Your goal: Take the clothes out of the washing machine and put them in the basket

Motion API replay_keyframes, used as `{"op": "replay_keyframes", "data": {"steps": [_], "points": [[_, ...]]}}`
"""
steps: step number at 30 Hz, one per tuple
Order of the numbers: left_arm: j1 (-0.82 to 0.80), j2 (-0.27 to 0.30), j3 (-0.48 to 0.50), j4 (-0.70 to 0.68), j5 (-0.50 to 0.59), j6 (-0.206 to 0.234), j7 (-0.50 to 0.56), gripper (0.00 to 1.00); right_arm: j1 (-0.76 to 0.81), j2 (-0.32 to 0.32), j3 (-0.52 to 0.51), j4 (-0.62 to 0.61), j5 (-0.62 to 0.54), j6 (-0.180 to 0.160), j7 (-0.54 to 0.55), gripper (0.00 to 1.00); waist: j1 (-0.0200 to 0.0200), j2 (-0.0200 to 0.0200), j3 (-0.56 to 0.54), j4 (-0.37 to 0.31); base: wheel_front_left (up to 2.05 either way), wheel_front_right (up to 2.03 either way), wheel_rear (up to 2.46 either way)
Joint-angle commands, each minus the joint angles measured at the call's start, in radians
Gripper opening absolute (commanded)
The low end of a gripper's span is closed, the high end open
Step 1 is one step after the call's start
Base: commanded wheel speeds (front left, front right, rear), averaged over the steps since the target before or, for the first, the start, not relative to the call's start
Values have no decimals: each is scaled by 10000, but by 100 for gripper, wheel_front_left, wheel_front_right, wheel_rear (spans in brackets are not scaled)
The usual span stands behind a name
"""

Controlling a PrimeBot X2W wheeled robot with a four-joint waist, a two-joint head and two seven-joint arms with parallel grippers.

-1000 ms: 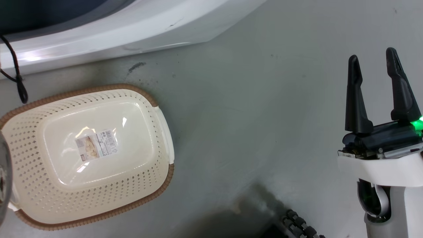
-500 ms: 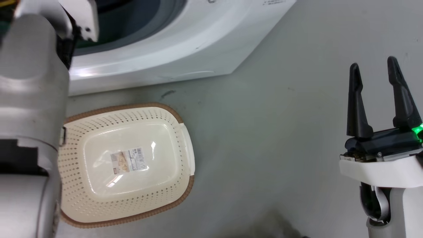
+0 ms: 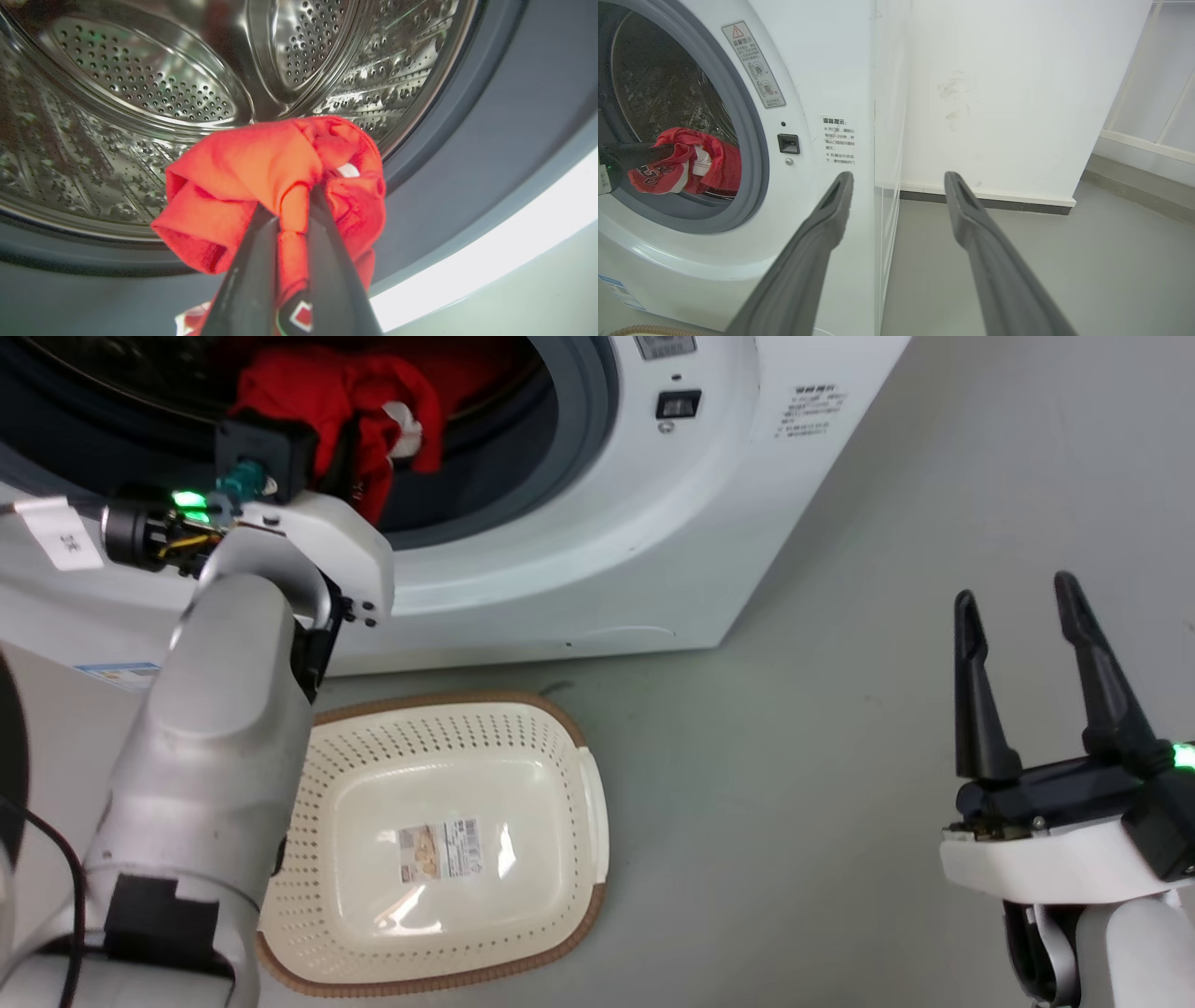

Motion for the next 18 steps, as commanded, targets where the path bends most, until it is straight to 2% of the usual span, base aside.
{"op": "replay_keyframes", "data": {"steps": [1,9,18], "points": [[258,37,9,-301,-31,60,-68,0,167,6,32,38,-30,-7,-21,100,2,0,-485,312,0,0,0],[2678,66,117,-2910,-63,353,-65,0,868,5,58,298,-181,-7,-21,100,2,0,-1695,607,0,0,0],[4662,289,205,-5086,-128,546,-67,0,1600,5,10,491,-253,-7,-21,100,2,0,-2806,898,0,0,0]]}}
